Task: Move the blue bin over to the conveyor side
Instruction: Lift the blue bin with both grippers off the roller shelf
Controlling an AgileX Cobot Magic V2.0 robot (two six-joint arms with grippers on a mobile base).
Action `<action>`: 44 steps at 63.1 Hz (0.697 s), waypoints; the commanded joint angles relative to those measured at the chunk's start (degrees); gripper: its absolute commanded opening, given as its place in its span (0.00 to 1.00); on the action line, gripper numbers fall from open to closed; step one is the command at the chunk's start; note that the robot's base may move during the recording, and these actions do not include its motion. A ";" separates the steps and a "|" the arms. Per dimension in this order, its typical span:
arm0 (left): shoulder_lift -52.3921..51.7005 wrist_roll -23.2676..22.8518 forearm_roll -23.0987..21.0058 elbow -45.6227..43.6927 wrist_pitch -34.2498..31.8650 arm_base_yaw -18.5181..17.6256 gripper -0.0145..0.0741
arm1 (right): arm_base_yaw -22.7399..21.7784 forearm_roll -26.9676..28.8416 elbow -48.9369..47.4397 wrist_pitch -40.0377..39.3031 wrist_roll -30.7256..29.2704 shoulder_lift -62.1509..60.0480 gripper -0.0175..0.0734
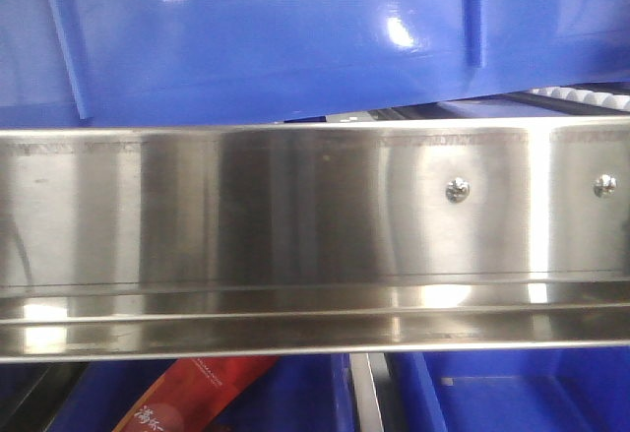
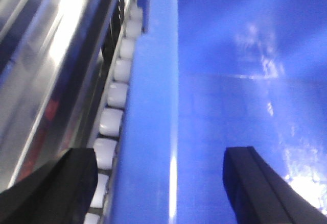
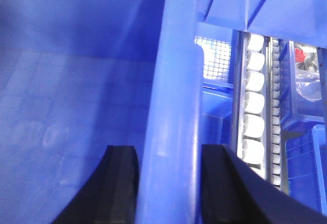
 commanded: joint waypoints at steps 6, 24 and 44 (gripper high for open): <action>-0.07 -0.49 -0.46 -2.17 1.85 -0.26 0.63 | -0.08 -1.26 0.16 -0.26 -0.43 0.06 0.11; -0.07 -0.49 -0.46 -3.21 3.12 -0.26 0.63 | -0.08 -1.26 0.16 -0.26 -0.43 0.06 0.11; -0.07 -0.49 -0.34 -3.21 3.13 -0.26 0.56 | -0.08 -1.26 0.16 -0.26 -0.43 0.06 0.11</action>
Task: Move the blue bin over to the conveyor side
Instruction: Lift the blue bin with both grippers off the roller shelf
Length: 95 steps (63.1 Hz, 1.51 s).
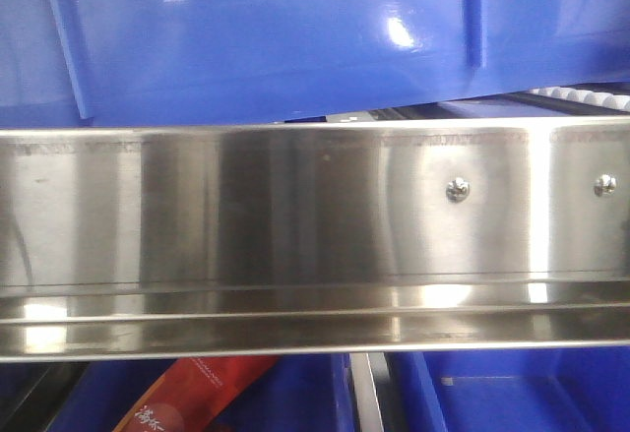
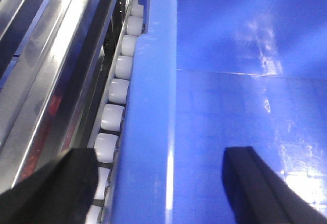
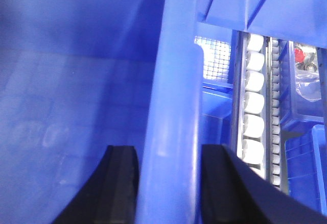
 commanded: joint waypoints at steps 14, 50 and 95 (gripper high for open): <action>0.80 -0.49 -0.35 -0.38 0.08 -0.26 0.49 | -0.08 -1.16 0.16 -0.26 -0.43 0.06 0.11; 0.88 -0.49 -0.56 -0.53 -0.15 -0.26 0.15 | -0.08 -0.77 0.16 -0.26 -0.43 -0.09 0.11; -4.08 3.12 -1.00 -11.10 3.89 -1.16 0.14 | -0.08 -2.79 0.16 -0.26 7.33 -11.67 0.11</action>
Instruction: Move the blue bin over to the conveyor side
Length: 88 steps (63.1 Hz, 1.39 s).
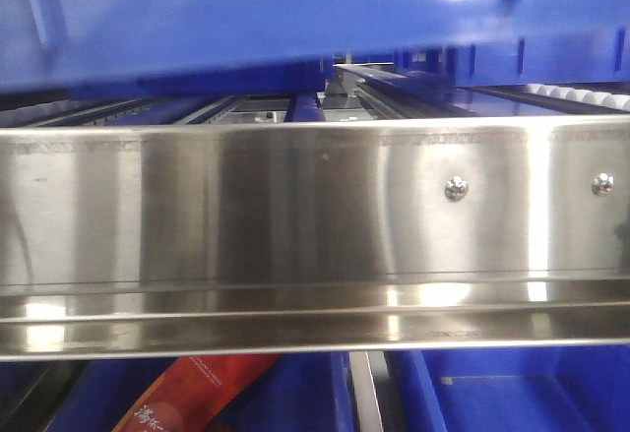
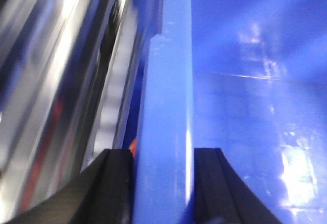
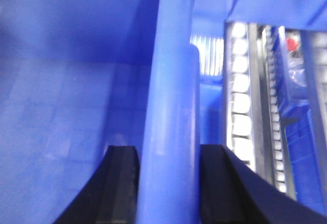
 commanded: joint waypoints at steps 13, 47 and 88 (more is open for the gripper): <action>-1.89 2.16 -1.88 -5.82 -0.01 -0.55 0.14 | -0.08 -3.43 1.18 -4.30 3.09 -7.67 0.11; -7.21 5.99 -2.38 -5.57 5.15 -2.45 0.14 | 0.02 -2.79 16.54 -5.73 5.76 -21.74 0.11; -8.82 4.53 -1.75 -4.43 6.96 -6.11 0.14 | 0.02 -2.79 17.24 -5.53 5.89 -22.78 0.11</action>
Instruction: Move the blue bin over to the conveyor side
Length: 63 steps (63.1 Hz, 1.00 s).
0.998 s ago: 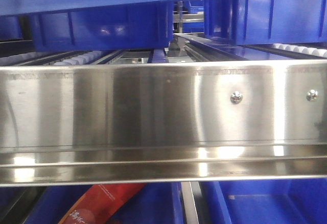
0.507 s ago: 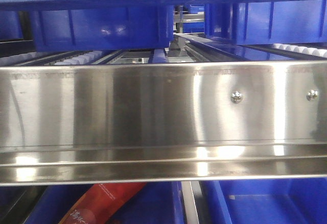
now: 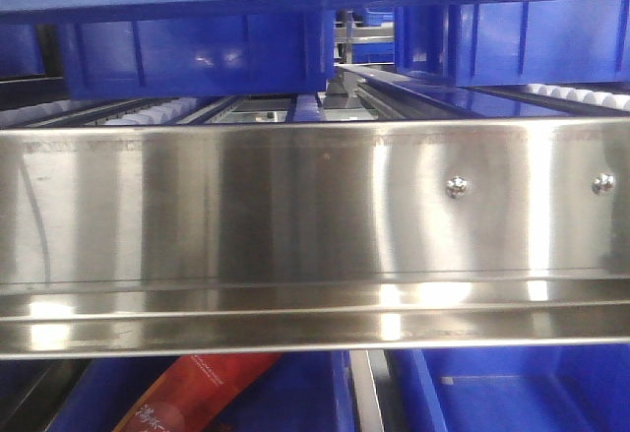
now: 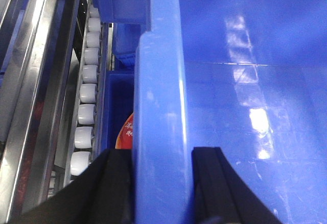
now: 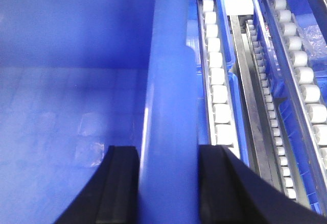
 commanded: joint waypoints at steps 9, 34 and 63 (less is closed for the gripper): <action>-1.53 -0.61 0.52 -0.54 -4.26 -0.53 0.14 | -0.08 -0.94 -0.67 -5.82 -0.75 -1.33 0.11; -1.53 -1.53 0.52 -0.54 -4.26 -0.53 0.14 | -0.08 -0.94 -0.67 -5.82 -0.75 -1.33 0.11; -1.53 -1.53 0.62 -0.54 -4.26 -0.53 0.14 | -0.08 -0.94 -0.67 -5.82 -0.75 -1.33 0.11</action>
